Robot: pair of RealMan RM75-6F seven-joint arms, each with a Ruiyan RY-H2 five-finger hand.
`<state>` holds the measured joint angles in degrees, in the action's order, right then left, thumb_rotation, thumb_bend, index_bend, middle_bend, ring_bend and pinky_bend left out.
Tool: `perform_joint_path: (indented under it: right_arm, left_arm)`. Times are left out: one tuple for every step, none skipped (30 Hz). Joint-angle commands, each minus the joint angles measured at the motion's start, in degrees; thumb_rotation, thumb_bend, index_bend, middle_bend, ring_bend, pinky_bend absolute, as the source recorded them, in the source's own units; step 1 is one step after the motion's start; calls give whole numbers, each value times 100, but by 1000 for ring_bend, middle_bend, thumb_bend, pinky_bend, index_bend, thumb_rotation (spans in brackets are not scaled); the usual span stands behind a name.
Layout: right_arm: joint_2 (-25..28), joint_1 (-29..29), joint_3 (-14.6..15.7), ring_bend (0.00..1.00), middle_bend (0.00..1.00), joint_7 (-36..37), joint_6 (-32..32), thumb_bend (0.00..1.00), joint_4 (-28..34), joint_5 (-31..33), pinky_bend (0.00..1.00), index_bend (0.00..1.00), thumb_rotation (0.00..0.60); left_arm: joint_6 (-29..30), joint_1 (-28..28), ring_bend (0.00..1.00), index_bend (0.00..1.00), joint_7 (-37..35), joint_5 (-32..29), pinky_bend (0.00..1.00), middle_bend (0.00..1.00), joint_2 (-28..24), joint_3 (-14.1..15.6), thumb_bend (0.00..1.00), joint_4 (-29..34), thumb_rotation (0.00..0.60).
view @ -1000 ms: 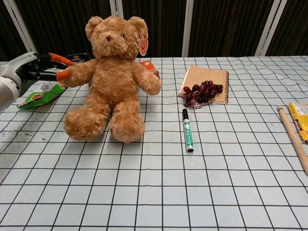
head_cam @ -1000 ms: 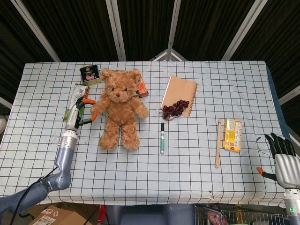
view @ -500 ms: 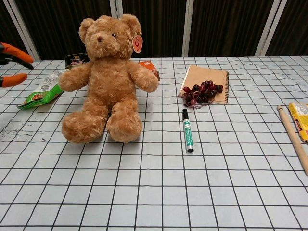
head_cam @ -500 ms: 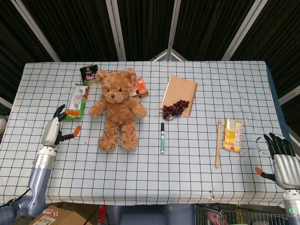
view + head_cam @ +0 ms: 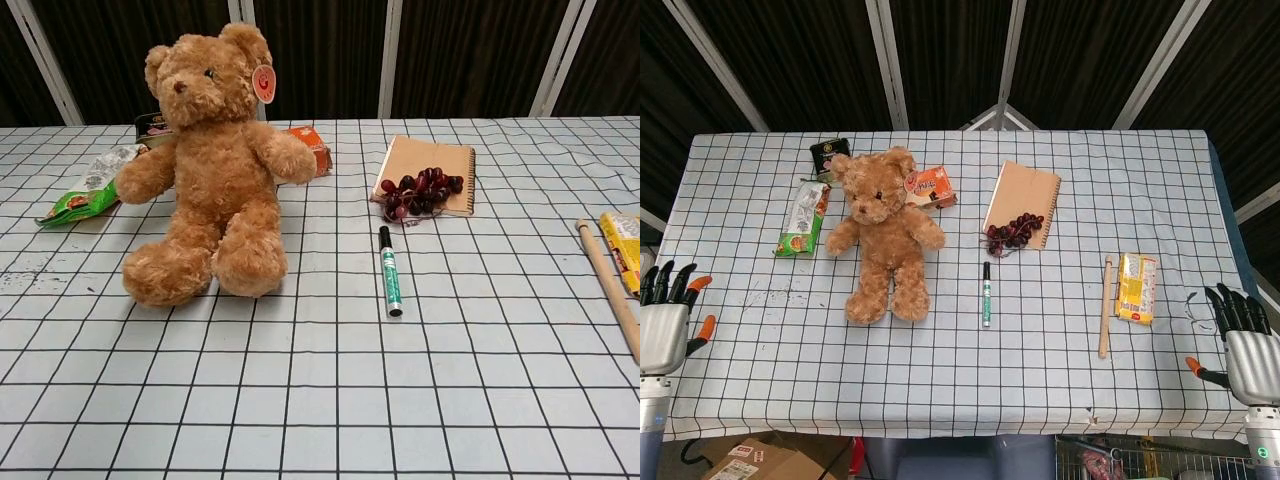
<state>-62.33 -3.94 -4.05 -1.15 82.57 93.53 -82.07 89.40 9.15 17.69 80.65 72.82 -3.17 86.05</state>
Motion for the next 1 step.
perform_joint_path:
  right_arm:
    - [21,13,-1,0,0,-3,16,171,28,0,0,24,600]
  left_arm:
    - [245,-171,0,253,-173,199,0,94,11,40,494,-332,600]
